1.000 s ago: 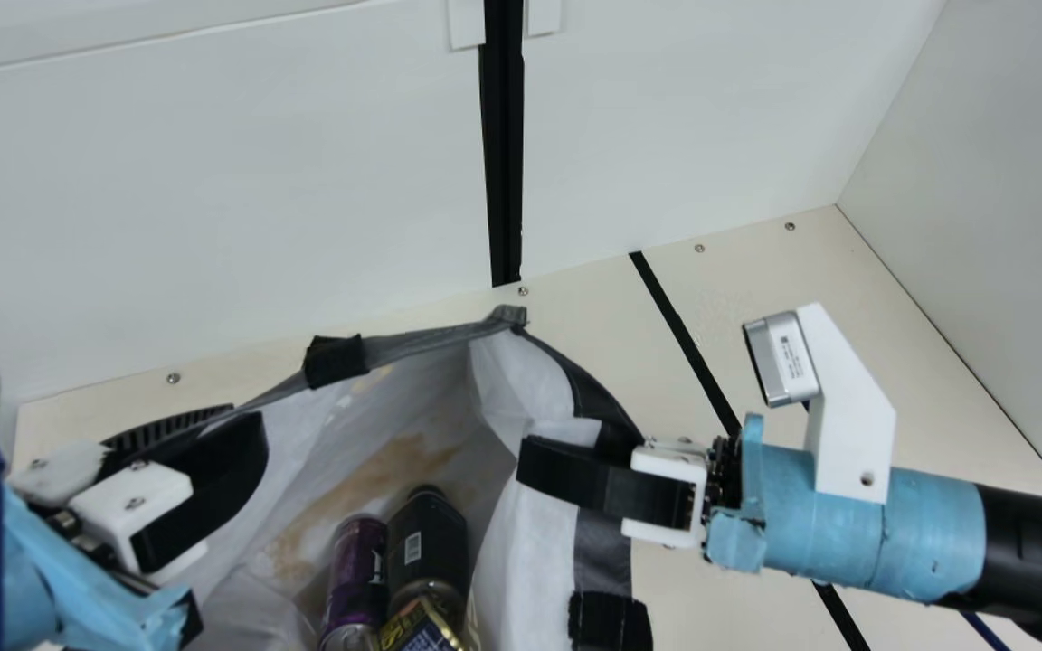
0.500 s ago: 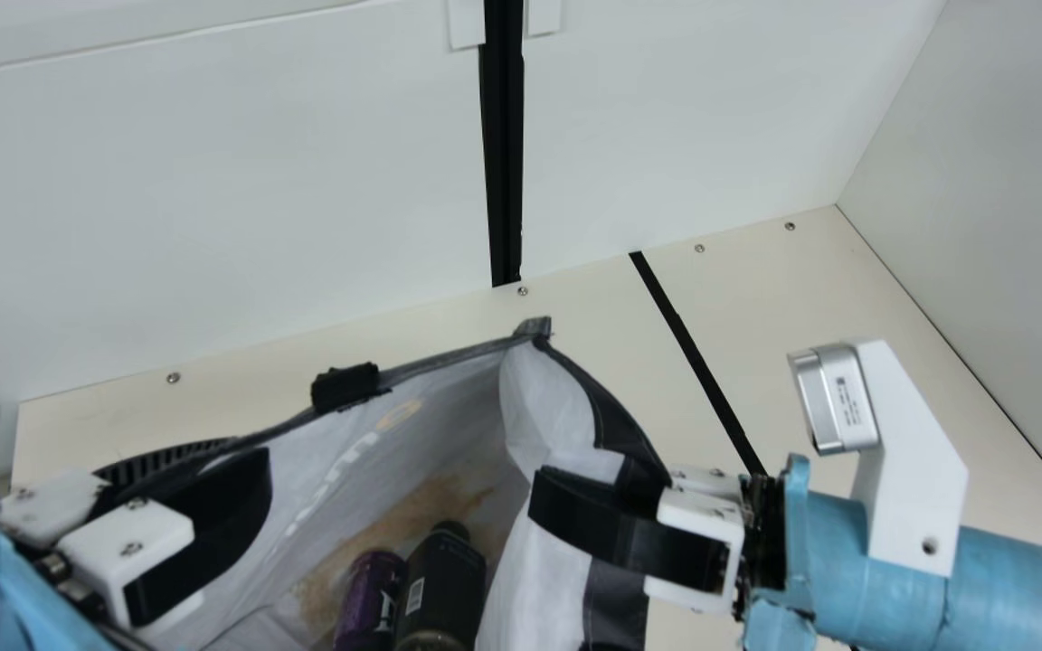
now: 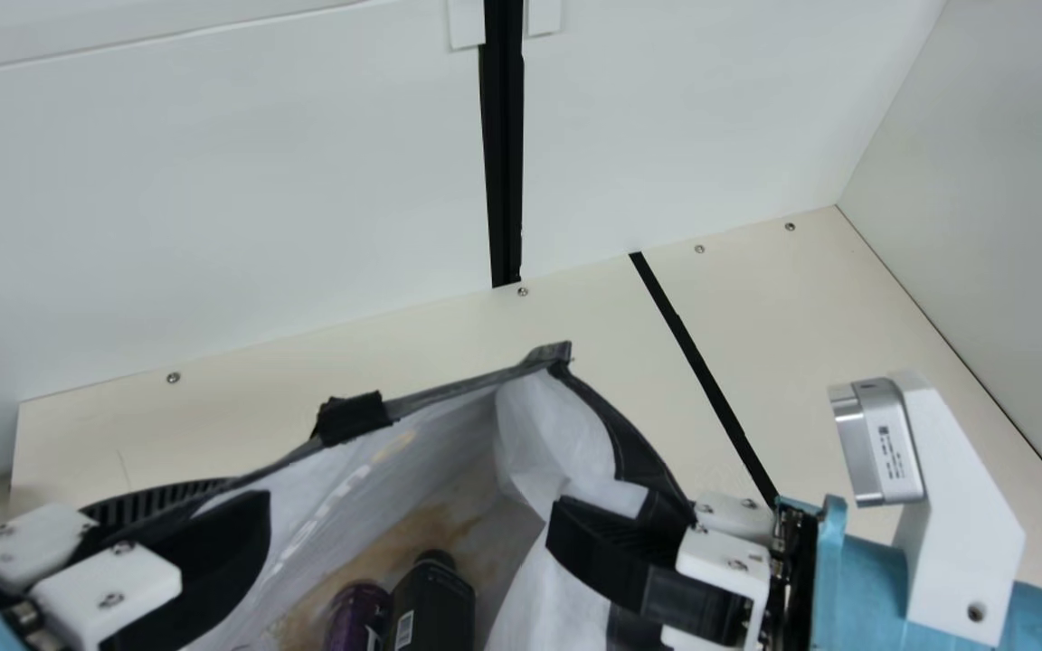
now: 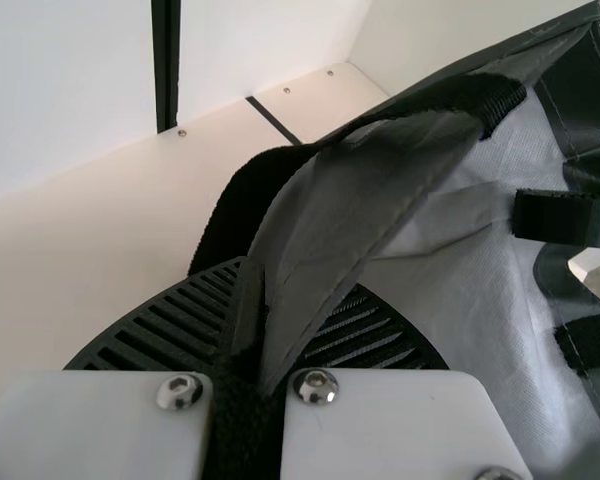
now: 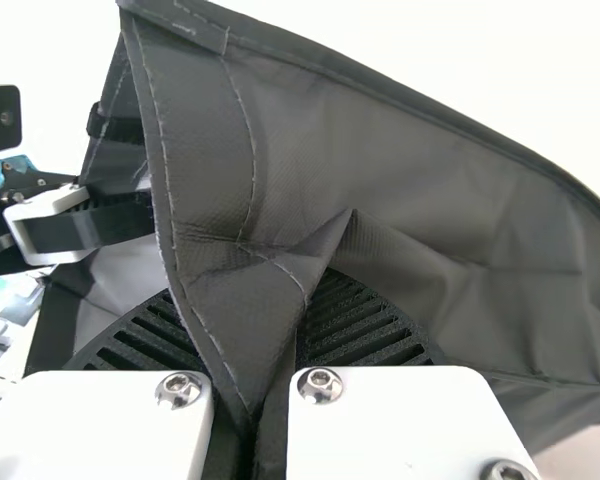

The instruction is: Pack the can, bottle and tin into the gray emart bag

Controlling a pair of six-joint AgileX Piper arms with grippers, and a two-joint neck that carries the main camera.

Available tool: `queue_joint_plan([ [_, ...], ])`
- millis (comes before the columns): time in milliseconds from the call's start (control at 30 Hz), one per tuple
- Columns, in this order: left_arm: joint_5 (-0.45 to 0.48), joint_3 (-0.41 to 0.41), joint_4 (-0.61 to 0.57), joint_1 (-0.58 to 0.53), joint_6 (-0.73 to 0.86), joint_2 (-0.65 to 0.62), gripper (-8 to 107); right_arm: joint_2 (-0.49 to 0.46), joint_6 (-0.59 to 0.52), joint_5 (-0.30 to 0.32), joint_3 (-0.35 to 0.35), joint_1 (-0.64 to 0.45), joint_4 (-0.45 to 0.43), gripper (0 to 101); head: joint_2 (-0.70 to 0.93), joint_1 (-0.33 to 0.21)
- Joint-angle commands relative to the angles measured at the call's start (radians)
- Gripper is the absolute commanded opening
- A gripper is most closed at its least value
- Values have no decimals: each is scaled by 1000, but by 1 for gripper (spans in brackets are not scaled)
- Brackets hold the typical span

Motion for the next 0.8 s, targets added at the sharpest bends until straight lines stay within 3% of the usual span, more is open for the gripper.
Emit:
queue_joint_plan([
  [0,3,7,-13,4,11,4,10,6,-3,-4,-7,-2,-14,0,-1,-23],
  [433,3,44,-127,102,152,94,10,102,-67,-4,-43,-20,-123,0,-1,-23],
  [767,3,7,-185,193,293,209,10,221,-177,-27,-62,-22,-159,0,-1,-23],
])
